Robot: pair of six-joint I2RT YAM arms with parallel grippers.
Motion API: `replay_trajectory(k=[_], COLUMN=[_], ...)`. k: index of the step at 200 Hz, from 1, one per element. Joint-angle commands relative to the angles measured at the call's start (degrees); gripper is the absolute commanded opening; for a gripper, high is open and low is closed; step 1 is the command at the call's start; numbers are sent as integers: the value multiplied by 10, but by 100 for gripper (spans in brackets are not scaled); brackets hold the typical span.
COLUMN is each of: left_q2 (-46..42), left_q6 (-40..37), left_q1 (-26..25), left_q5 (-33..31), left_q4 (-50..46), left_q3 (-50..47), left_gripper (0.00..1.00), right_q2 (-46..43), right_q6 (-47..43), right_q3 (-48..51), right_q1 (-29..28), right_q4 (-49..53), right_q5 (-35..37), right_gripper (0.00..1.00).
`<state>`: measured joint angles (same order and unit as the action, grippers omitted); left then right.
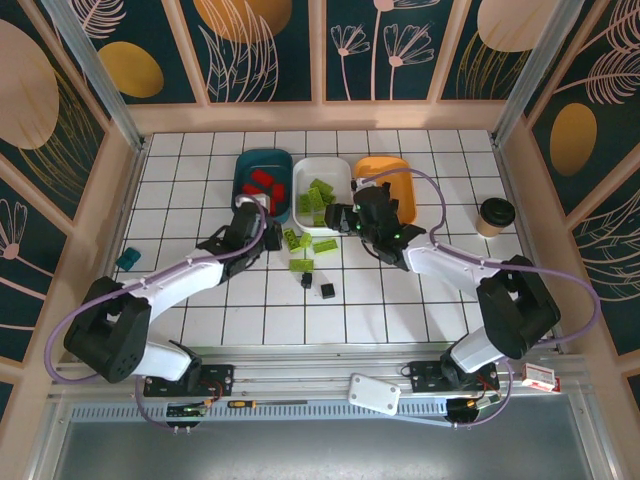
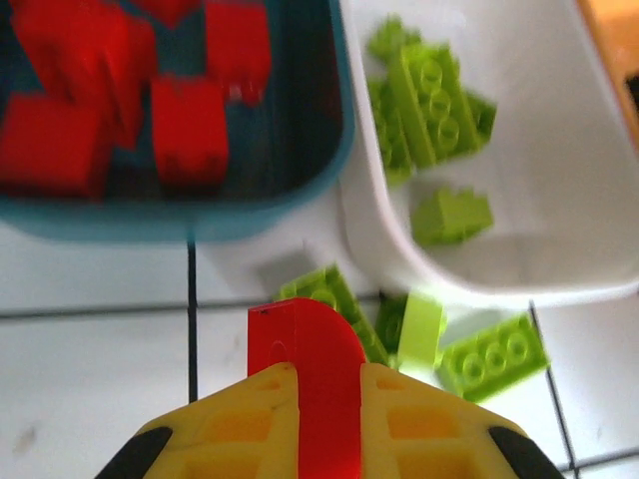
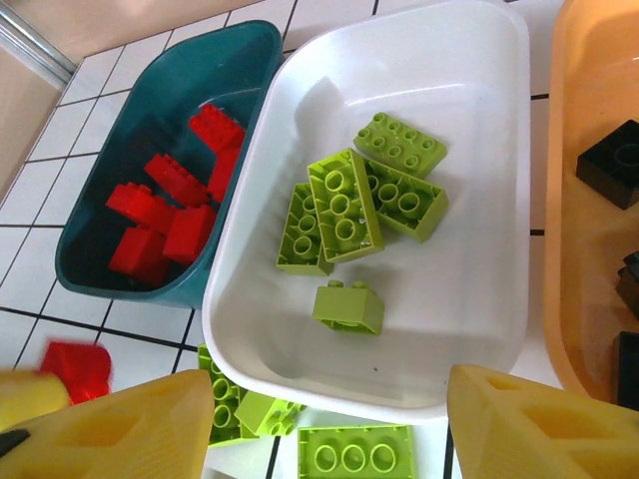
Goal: Sort the legos into containers by color
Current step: Pick up the lego from the center of the table, then place the lego in the container.
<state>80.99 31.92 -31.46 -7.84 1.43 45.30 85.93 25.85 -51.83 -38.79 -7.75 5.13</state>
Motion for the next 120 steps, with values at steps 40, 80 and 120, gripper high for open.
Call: replay_trajectory(k=[40,80,120], left_q2=[139,256,320], left_q6=[-7,-15,-10], left_q1=[76,87,90], left_q5=[-35,-9,13], left_q4=[-2,-10,-18], left_q3=[177,281,343], left_gripper=[11,11,18], right_q2=[-40,-61,-65], right_q6=[16,20,18], right_q3=[43,76,101], right_q1=[-4,-10,-37], right_q4=[-8,-2,-2], right_q5=[8,-6,-25], right_gripper=[63,63,64])
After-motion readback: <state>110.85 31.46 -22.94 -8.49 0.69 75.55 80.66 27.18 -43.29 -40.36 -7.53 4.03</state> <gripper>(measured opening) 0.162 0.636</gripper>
